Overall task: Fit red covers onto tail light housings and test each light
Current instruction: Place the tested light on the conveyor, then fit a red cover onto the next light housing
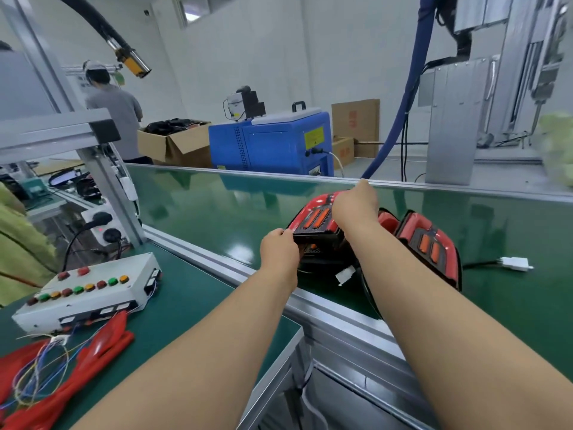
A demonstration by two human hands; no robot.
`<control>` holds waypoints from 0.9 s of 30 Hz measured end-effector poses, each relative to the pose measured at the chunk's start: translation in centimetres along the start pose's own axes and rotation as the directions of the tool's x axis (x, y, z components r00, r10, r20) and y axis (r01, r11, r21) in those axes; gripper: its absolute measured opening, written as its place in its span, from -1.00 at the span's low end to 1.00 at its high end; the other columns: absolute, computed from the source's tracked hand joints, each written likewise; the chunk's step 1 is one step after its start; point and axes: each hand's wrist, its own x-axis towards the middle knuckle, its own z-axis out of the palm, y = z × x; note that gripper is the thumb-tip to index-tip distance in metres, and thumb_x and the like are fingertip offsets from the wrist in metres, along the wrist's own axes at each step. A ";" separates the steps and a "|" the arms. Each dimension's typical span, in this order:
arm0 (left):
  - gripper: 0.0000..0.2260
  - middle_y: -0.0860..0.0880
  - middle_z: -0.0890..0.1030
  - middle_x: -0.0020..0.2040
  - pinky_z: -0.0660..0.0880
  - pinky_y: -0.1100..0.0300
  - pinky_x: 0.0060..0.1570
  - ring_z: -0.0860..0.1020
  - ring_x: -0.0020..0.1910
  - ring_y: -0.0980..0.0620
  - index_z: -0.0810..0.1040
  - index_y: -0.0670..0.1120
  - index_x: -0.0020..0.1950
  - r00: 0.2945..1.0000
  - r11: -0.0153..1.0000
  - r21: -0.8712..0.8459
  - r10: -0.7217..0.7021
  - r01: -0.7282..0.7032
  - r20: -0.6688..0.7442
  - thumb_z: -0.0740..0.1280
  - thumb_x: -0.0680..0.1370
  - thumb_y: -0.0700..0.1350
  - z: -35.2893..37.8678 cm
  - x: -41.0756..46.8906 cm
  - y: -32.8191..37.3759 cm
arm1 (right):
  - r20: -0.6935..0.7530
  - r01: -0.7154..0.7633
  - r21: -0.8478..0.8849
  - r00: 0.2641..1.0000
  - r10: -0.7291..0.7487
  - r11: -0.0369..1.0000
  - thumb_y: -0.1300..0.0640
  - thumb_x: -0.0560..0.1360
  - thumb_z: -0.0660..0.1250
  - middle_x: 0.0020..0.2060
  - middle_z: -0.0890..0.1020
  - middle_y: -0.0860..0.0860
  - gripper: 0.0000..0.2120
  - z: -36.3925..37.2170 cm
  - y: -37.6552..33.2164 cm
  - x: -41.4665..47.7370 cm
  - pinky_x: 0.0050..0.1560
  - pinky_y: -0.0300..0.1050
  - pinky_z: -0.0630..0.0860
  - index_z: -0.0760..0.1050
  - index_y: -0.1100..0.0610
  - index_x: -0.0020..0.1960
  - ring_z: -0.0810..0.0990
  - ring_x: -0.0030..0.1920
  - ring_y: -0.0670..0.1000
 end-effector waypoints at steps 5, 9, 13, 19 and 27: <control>-0.75 -0.27 0.50 -0.05 0.41 0.14 -0.25 0.45 -0.20 -0.12 0.44 -0.27 0.21 0.999 0.982 0.189 0.002 -0.009 0.038 0.12 0.63 -0.17 0.1 -1.5 0.7 | 0.081 0.048 -0.246 0.996 -0.028 0.968 0.29 0.56 0.15 0.45 0.35 0.16 -0.52 -0.3 0.8 -0.8 0.42 0.17 0.31 0.28 0.23 0.48 0.40 0.38 0.21; -0.55 -0.27 0.36 0.44 0.45 0.01 0.12 0.48 0.20 -0.22 0.23 -0.23 0.50 0.995 0.954 0.298 -0.056 0.030 0.078 0.12 0.65 -0.07 -0.7 -2.6 1.0 | 0.113 0.068 -0.276 0.993 -0.038 0.959 0.29 0.55 0.13 0.48 0.34 0.12 -0.41 -0.5 1.3 -1.2 0.46 0.20 0.23 0.17 0.12 0.56 0.36 0.43 0.19; -0.80 -0.19 0.46 -0.19 0.43 0.22 -0.26 0.47 -0.23 -0.09 0.44 -0.20 -0.09 0.997 0.966 0.259 -0.023 0.004 0.067 0.14 0.63 -0.11 -2.6 -4.2 1.3 | 0.047 0.072 -0.292 0.997 -0.061 0.954 0.30 0.55 0.16 0.47 0.33 0.08 -0.45 -0.3 1.1 -2.0 0.46 0.25 0.13 0.24 0.06 0.52 0.26 0.47 0.16; -0.78 -0.03 0.55 -0.14 0.44 0.07 0.00 0.48 -0.06 -0.07 0.48 0.01 -0.22 0.998 0.994 0.087 0.058 -0.059 0.022 0.21 0.62 -0.14 -7.5 -6.0 2.0 | -0.054 0.508 -0.038 0.859 -0.509 0.861 0.27 0.59 0.18 0.38 0.46 0.08 -0.63 0.9 -1.8 -5.6 0.41 -0.12 0.22 0.46 0.15 0.37 0.36 0.40 0.05; -0.80 0.06 0.69 -0.25 0.50 0.17 -0.10 0.63 -0.21 0.13 0.65 -0.04 -0.14 0.956 0.969 0.048 0.247 -0.243 -0.158 0.24 0.57 -0.16 -18.8 -10.1 3.7 | 0.217 0.614 0.294 0.704 -0.676 0.733 0.34 0.56 0.24 0.19 0.58 -0.01 -0.75 8.5 -7.3 -16.1 0.31 -0.04 0.41 0.62 0.15 0.12 0.53 0.20 0.02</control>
